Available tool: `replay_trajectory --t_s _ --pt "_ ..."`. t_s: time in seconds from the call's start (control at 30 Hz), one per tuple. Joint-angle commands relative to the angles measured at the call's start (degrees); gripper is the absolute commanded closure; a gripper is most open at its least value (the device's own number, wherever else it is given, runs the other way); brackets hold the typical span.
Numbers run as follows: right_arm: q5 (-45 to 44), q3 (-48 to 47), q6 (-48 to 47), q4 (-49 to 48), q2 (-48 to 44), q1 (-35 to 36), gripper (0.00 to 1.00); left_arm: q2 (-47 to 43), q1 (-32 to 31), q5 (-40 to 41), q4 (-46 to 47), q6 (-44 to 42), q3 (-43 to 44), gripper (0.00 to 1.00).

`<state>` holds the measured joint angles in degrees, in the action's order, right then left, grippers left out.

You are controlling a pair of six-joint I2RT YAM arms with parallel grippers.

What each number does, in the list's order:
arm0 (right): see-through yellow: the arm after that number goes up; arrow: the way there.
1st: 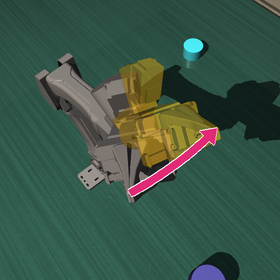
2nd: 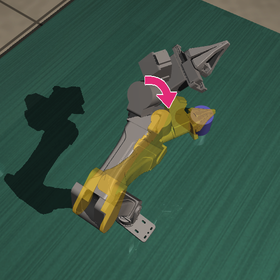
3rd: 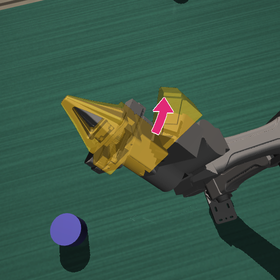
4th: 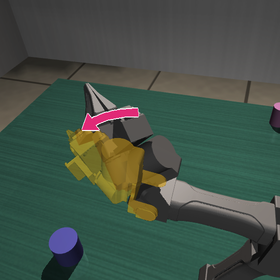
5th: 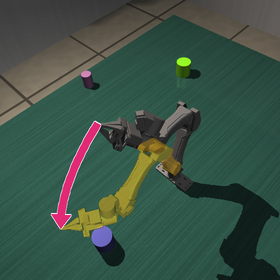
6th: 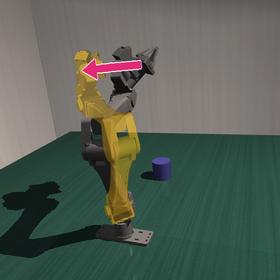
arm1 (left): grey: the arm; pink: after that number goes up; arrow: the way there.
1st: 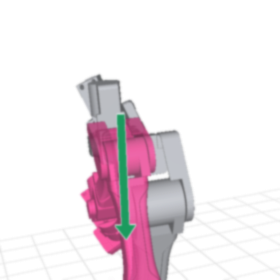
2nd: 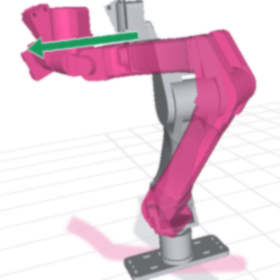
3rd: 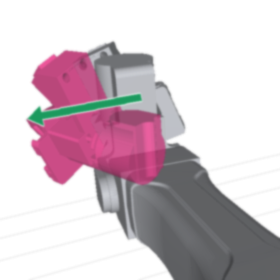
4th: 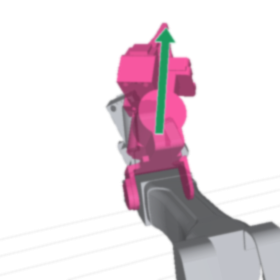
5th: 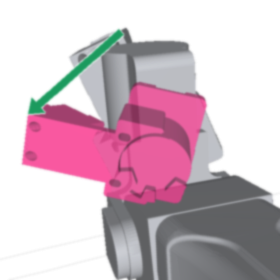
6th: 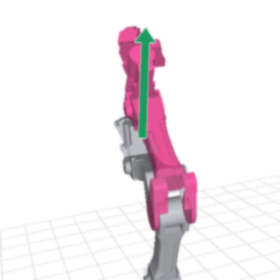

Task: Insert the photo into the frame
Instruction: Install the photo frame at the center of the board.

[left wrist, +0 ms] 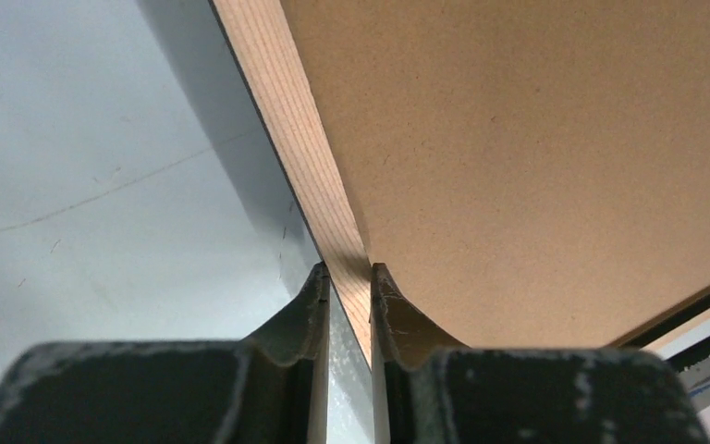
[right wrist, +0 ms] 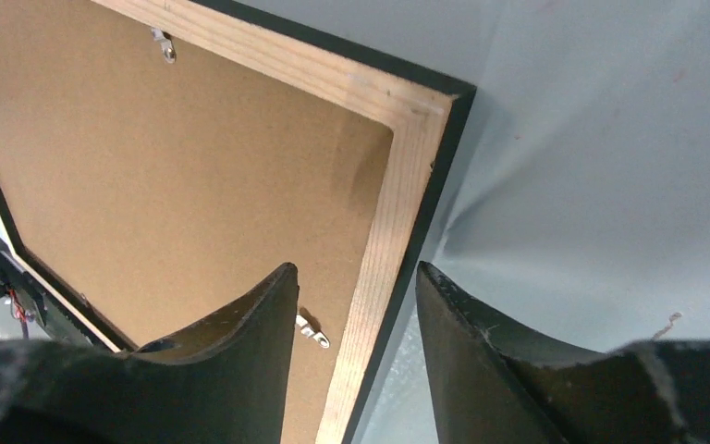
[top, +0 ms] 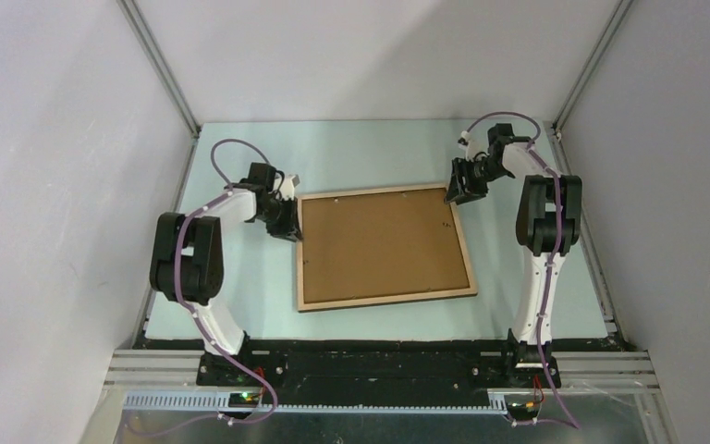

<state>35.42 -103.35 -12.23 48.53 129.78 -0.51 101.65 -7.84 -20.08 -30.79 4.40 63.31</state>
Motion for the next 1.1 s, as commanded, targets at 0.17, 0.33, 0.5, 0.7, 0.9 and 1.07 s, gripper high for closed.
replay_trajectory --t_s 0.17,0.33,0.5,0.7,0.9,1.07 --pt "1.8 8.6 -2.6 -1.5 -8.6 -0.3 0.44 -2.3 1.7 -3.4 -4.2 -3.6 -3.1 1.00" --pt "0.4 17.9 -4.9 -3.5 -13.9 0.4 0.44 -2.8 1.9 -3.8 -4.7 -4.2 -3.4 1.00" --pt "-1.2 23.5 -5.8 -5.6 -16.9 0.3 0.40 -3.0 1.9 -4.4 -4.8 -4.2 -3.2 1.00" --pt "-5.0 25.0 -3.1 -9.6 -17.5 2.4 0.40 -2.0 1.9 -5.4 -4.7 -4.2 -2.8 1.00" --pt "-12.3 26.7 -1.3 -13.6 -18.6 5.3 0.42 -1.7 1.9 -5.9 -4.7 -4.3 -2.7 1.00" --pt "-17.4 27.8 -1.5 -15.3 -19.4 7.4 0.44 -1.5 1.9 -6.0 -4.7 -4.3 -2.6 1.00"
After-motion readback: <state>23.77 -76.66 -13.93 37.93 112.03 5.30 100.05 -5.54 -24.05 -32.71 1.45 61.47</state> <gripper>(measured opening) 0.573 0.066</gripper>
